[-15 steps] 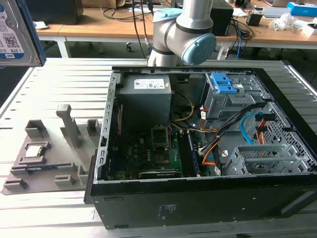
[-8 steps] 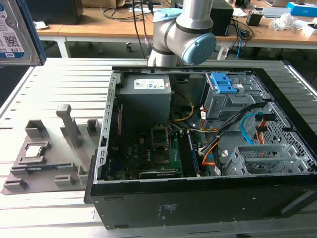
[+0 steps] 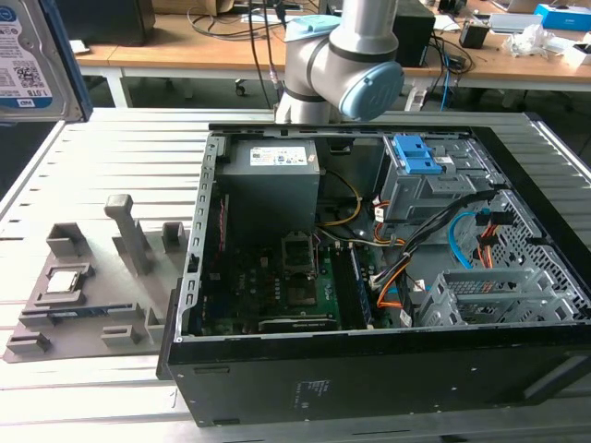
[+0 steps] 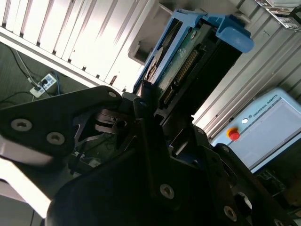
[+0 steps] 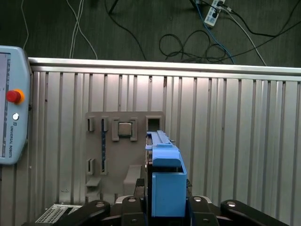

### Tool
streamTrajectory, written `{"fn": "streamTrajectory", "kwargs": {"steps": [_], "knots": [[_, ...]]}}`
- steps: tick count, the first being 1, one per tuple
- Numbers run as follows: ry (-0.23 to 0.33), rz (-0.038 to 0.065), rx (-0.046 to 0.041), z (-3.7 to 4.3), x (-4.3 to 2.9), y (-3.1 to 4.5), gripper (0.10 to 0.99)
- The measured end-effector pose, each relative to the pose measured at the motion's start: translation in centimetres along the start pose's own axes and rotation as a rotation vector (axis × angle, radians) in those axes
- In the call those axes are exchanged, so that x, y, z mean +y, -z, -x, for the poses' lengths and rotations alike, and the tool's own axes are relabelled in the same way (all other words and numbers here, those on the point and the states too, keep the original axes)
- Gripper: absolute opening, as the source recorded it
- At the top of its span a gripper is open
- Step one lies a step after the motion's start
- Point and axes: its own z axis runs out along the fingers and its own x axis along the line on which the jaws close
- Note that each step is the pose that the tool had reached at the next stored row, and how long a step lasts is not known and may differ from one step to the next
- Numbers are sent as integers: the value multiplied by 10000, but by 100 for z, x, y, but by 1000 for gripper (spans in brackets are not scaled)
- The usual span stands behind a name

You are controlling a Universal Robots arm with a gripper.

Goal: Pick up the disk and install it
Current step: 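Pick up the disk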

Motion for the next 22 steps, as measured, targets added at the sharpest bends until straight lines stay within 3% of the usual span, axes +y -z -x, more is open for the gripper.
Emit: {"fn": "streamTrajectory", "kwargs": {"steps": [5, 14, 19, 22], "knots": [[0, 1, 1, -9, -215, 2, 365], [0, 1, 1, -19, -444, 3, 365], [0, 1, 1, -29, -676, 5, 365], [0, 1, 1, -32, -769, 5, 365]]}}
